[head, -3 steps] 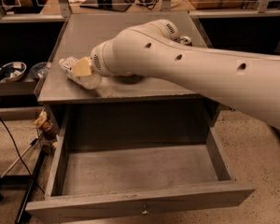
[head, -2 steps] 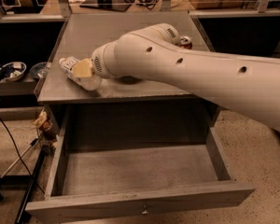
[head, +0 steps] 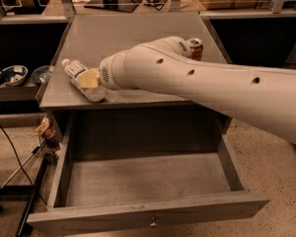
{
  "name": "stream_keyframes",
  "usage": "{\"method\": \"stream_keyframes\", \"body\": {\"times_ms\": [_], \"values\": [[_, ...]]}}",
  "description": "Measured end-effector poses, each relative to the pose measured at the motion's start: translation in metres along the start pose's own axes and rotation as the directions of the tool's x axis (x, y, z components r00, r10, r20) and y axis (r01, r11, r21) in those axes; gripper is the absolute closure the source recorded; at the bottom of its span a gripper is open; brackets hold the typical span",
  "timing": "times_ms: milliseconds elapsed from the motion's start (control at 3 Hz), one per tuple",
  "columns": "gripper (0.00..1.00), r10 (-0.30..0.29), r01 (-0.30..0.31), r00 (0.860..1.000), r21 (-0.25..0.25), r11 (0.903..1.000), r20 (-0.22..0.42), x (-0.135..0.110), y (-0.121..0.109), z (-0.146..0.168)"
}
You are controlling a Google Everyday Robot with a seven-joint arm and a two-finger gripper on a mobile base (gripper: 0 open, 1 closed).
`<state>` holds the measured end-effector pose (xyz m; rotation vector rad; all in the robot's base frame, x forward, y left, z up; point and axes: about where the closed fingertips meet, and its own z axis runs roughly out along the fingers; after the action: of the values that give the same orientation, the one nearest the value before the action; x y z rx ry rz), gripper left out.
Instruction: Pick blue plastic bottle from top drawer and place on counter
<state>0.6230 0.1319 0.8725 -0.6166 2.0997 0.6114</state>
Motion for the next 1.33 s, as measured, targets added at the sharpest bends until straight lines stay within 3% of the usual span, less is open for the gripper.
{"method": "stream_keyframes", "body": {"times_ms": [333, 667, 1000, 1333], "values": [[1.00, 0.006, -0.006, 1.000, -0.013, 0.9999, -0.008, 0.0047, 0.0007, 0.0040], [0.81, 0.006, -0.007, 1.000, -0.013, 0.9999, -0.009, 0.0048, 0.0007, 0.0041], [0.50, 0.006, -0.006, 1.000, -0.013, 0.9999, -0.009, 0.0048, 0.0007, 0.0041], [0.27, 0.006, -0.006, 1.000, -0.013, 0.9999, -0.009, 0.0047, 0.0008, 0.0041]]}}
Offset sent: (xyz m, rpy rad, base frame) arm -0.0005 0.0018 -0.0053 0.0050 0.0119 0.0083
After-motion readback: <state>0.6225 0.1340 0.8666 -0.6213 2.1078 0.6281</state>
